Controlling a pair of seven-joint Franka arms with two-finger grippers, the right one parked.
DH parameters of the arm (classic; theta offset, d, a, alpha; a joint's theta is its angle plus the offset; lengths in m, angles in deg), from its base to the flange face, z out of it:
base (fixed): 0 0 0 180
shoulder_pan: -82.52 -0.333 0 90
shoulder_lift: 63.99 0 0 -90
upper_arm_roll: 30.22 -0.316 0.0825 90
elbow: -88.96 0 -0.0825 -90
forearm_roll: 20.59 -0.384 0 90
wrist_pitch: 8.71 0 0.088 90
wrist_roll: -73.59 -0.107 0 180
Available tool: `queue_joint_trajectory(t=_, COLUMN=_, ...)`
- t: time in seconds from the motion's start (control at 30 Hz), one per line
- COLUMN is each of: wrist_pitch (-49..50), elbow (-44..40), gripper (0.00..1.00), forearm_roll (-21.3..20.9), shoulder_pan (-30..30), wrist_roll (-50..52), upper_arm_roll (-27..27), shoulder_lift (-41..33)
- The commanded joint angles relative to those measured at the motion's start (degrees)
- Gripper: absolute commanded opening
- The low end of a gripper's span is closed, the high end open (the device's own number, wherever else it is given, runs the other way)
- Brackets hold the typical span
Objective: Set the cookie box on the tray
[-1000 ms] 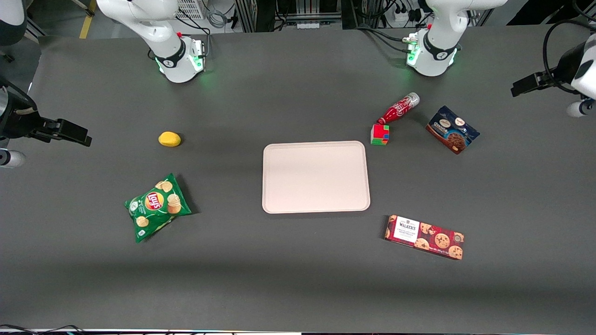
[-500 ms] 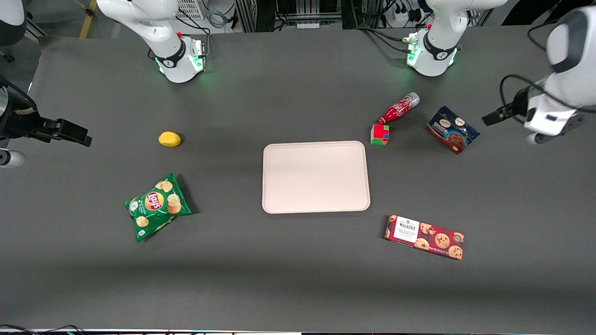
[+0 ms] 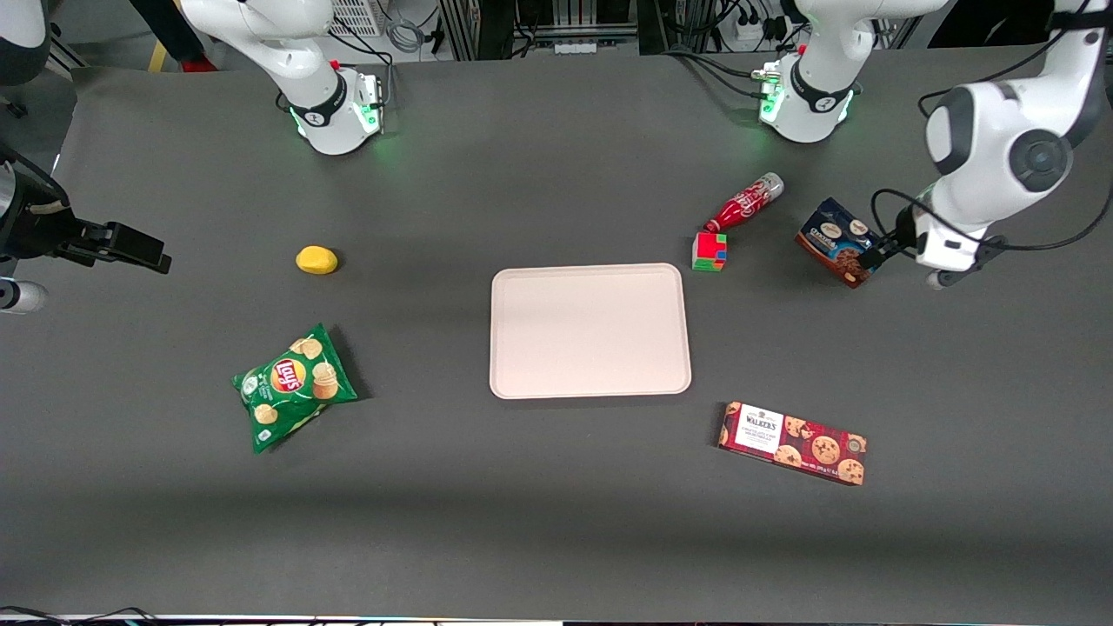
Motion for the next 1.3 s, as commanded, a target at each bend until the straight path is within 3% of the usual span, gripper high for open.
queue_joint_trajectory(t=0.0, wrist_pitch=-8.03, elbow=3.97, gripper=1.0, forearm_roll=-0.7, shoulder_pan=0.48, wrist_roll=1.62, upper_arm_roll=0.19, shoulder_lift=2.12)
queue_joint_trajectory(t=0.13, wrist_pitch=-11.73, elbow=5.03, gripper=1.0, forearm_roll=-0.7, shoulder_pan=0.57, wrist_roll=1.35, upper_arm_roll=0.19, shoulder_lift=4.58)
queue_joint_trajectory(t=0.17, wrist_pitch=-12.08, elbow=5.03, gripper=0.96, forearm_roll=-0.7, shoulder_pan=0.57, wrist_roll=1.35, upper_arm_roll=0.19, shoulder_lift=4.93)
queue_joint_trajectory(t=0.3, wrist_pitch=-12.18, elbow=5.03, gripper=0.51, forearm_roll=-0.7, shoulder_pan=0.57, wrist_roll=1.35, upper_arm_roll=0.19, shoulder_lift=5.11)
queue_joint_trajectory(t=0.33, wrist_pitch=-11.83, elbow=4.94, gripper=0.33, forearm_roll=-0.7, shoulder_pan=0.57, wrist_roll=1.27, upper_arm_roll=0.19, shoulder_lift=5.11)
queue_joint_trajectory(t=0.37, wrist_pitch=-11.74, elbow=4.94, gripper=0.24, forearm_roll=-0.7, shoulder_pan=0.57, wrist_roll=1.0, upper_arm_roll=0.19, shoulder_lift=5.11)
queue_joint_trajectory(t=0.4, wrist_pitch=-11.74, elbow=4.94, gripper=0.21, forearm_roll=-0.7, shoulder_pan=0.57, wrist_roll=0.91, upper_arm_roll=0.19, shoulder_lift=5.11)
queue_joint_trajectory(t=0.83, wrist_pitch=-10.16, elbow=2.05, gripper=0.17, forearm_roll=-0.7, shoulder_pan=0.66, wrist_roll=0.83, upper_arm_roll=0.36, shoulder_lift=4.85)
queue_joint_trajectory(t=1.27, wrist_pitch=14.17, elbow=-22.37, gripper=0.17, forearm_roll=0.17, shoulder_pan=0.83, wrist_roll=0.3, upper_arm_roll=3.44, shoulder_lift=5.2)
